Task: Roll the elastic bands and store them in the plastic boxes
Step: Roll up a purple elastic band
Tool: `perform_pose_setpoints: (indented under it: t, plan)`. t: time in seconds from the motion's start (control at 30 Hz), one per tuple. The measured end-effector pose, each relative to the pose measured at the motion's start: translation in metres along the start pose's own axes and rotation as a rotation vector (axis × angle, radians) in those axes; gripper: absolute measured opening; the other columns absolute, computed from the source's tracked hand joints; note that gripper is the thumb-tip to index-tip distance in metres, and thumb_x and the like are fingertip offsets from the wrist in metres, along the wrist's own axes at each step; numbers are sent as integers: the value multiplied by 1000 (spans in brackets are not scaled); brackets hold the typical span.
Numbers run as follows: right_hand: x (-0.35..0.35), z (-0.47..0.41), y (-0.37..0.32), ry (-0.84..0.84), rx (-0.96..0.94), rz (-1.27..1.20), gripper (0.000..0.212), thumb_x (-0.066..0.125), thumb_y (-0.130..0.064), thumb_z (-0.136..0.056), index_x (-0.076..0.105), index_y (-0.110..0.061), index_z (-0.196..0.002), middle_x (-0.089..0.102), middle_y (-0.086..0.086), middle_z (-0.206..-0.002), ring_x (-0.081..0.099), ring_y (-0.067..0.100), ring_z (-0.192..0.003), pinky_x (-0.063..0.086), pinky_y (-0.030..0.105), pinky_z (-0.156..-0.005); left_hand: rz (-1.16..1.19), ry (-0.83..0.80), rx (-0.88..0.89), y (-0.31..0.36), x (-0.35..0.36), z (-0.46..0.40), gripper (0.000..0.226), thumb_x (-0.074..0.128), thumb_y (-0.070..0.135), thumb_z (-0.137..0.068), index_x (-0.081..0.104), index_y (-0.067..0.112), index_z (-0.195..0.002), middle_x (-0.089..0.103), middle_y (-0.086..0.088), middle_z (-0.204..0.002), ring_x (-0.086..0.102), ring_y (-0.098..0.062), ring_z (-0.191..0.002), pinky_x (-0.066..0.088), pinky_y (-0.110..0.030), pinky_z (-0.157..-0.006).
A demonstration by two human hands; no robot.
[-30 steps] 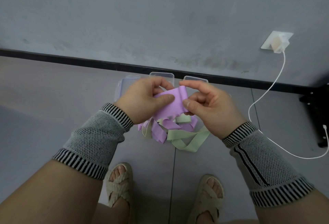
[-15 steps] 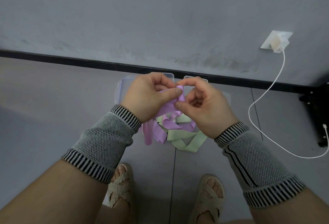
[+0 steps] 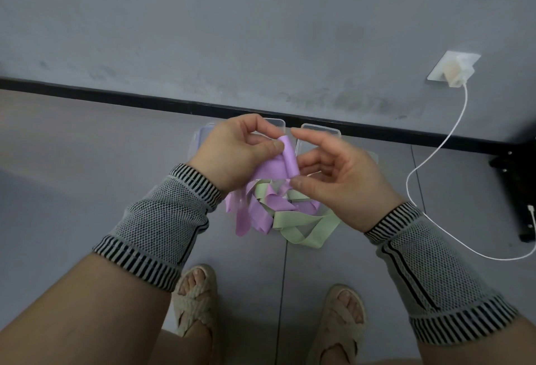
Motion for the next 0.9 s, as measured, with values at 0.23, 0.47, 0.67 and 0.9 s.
perform_pose_setpoints:
  t: [0.23,0.47,0.67,0.9]
  plan:
    - [-4,-1,4,143,31,18,32,65,-5,-85,63,-32,-103,72,2,-75,67,23,-72,58,37,-77,-44,-21,62,1,6,0,9,61,3,-86,58,12,-85,70,-22,-83,63,-25,-72,52,-34,-70]
    - [-12,-2,0,322,-9,104,15,67,-13,-84,70,-28,-85,72,-2,-81,64,8,-72,53,20,-70,-66,-32,93,0,10,-2,19,63,7,-86,66,21,-100,73,7,-75,66,0,-73,47,-10,-69]
    - [-14,-3,-2,298,-23,143,15,64,-10,-87,71,-22,-93,71,-8,-87,65,3,-80,54,20,-74,12,-51,45,-1,11,-1,9,65,6,-84,68,10,-92,71,1,-66,64,-2,-63,49,-13,-63]
    - [-22,-4,8,355,62,-176,17,72,-9,-80,67,-21,-92,71,11,-89,69,21,-84,57,43,-80,220,-59,-24,-5,12,-4,11,62,-1,-83,63,10,-84,70,-14,-79,65,-22,-78,55,-37,-81]
Point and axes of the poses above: each hand's wrist, its own z-axis away from the middle knuckle, its own x-axis out of the palm, y = z × x, the point moved 5 cm from there along -z, towards the middle knuckle
